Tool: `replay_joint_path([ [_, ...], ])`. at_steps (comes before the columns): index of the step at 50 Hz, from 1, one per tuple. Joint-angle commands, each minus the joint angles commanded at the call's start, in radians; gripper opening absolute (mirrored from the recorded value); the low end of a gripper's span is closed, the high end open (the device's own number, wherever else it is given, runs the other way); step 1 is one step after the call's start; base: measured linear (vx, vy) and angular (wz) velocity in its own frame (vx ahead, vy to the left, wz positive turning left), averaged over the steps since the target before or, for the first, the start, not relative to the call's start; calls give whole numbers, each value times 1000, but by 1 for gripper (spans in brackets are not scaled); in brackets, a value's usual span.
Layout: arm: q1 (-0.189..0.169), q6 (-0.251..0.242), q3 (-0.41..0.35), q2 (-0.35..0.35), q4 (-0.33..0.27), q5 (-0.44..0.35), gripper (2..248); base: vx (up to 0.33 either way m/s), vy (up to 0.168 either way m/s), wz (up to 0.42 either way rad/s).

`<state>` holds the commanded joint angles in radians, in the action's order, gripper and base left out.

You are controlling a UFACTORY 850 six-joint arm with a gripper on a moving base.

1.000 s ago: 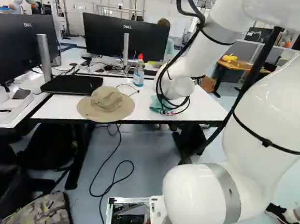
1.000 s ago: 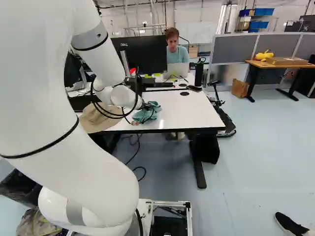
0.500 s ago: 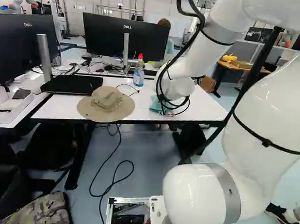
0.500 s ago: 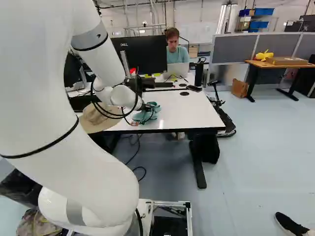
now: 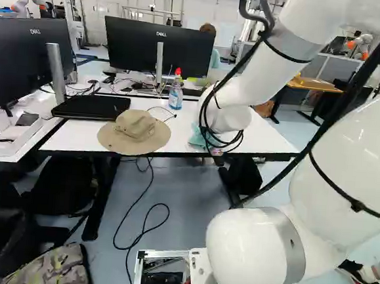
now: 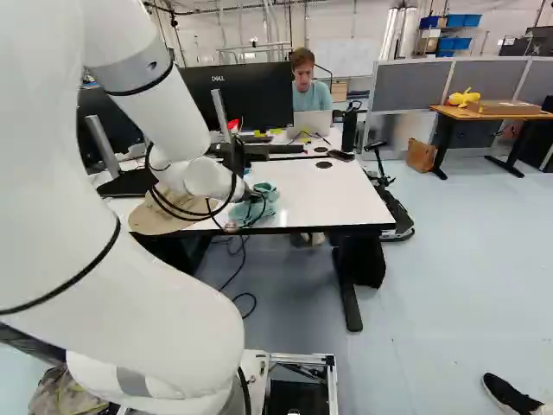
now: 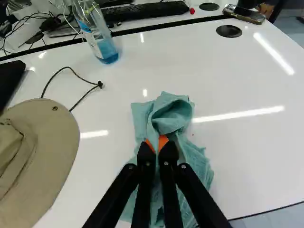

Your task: Clean the table with the green towel

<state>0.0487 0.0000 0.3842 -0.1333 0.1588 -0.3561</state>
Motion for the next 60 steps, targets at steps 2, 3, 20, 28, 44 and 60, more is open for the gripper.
replay_joint_path([
  [2, 0, 0, -9, -10, 0, 0, 25, 0, 0, 0],
  [3, 0, 0, -15, -16, 0, 0, 25, 0, 0, 0],
  [20, -46, 0, -62, -67, 0, 0, 25, 0, 0, 0],
  [28, -79, 0, -59, -65, 0, 0, 25, 0, 0, 0],
  [44, -145, 0, -43, -47, 0, 0, 25, 0, 0, 0],
  [60, -208, 0, -13, -14, 0, 0, 25, 0, 0, 0],
])
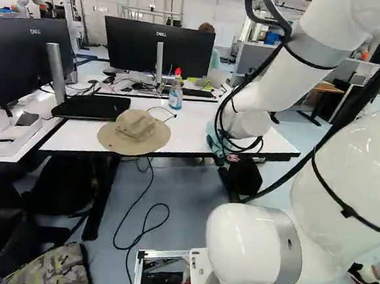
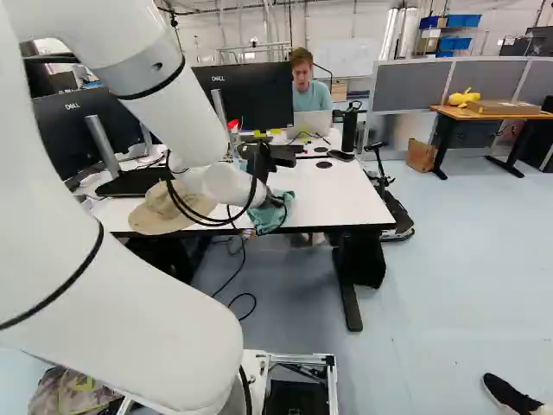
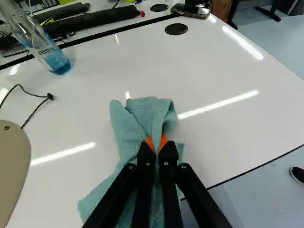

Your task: Clean the table with the green towel

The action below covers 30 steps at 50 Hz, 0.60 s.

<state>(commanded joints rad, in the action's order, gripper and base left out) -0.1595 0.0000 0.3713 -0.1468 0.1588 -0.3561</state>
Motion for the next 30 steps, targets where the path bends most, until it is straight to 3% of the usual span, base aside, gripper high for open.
replay_joint_path([
  [14, -43, 0, 54, 58, 0, 0, 25, 0, 0, 0],
  [30, -50, 0, 140, 144, 0, 0, 25, 0, 0, 0],
])
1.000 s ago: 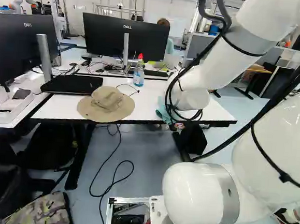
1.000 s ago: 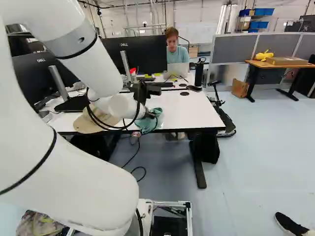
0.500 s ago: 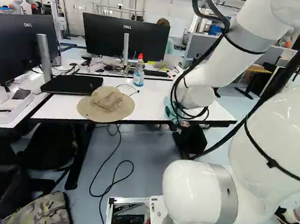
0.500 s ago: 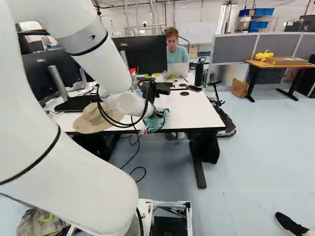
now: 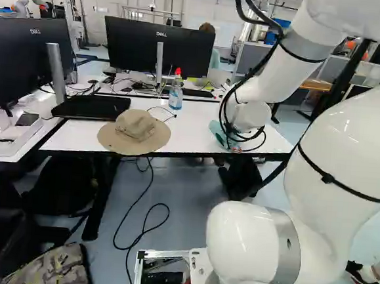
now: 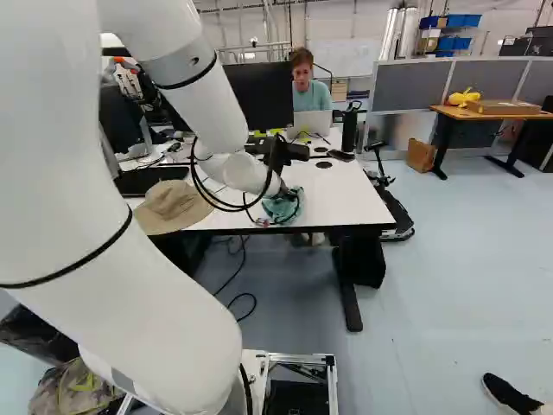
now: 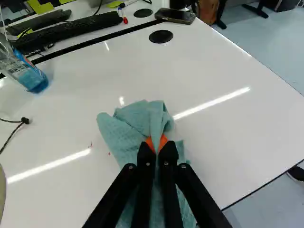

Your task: Clean the table with the green towel

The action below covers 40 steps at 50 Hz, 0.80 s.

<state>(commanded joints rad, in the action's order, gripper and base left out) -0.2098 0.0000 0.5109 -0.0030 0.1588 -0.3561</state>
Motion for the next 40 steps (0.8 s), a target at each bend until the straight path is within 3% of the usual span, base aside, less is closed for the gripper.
replay_joint_path([
  [25, 28, 0, 123, 117, 0, 0, 25, 0, 0, 0],
  [40, 73, 0, 134, 126, 0, 0, 25, 0, 0, 0],
])
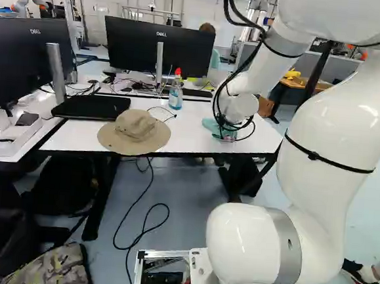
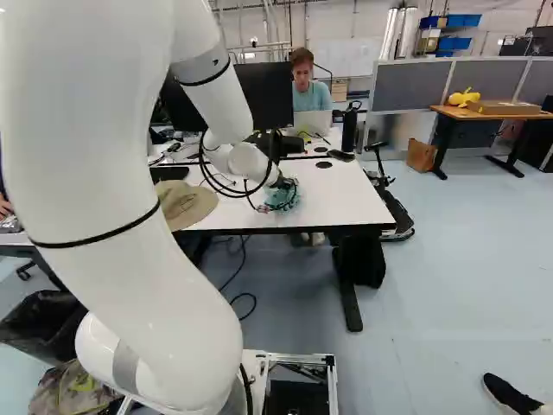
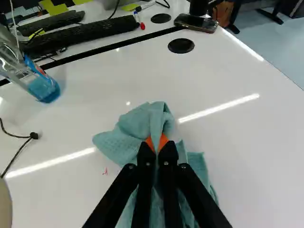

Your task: Clean the table with the green towel

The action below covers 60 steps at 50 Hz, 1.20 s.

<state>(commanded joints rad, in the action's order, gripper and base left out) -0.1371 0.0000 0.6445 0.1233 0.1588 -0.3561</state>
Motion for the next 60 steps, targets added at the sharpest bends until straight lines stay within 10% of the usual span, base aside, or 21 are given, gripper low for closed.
replay_joint_path([
  [60, 112, 0, -254, -249, 0, 0, 25, 0, 0, 0],
])
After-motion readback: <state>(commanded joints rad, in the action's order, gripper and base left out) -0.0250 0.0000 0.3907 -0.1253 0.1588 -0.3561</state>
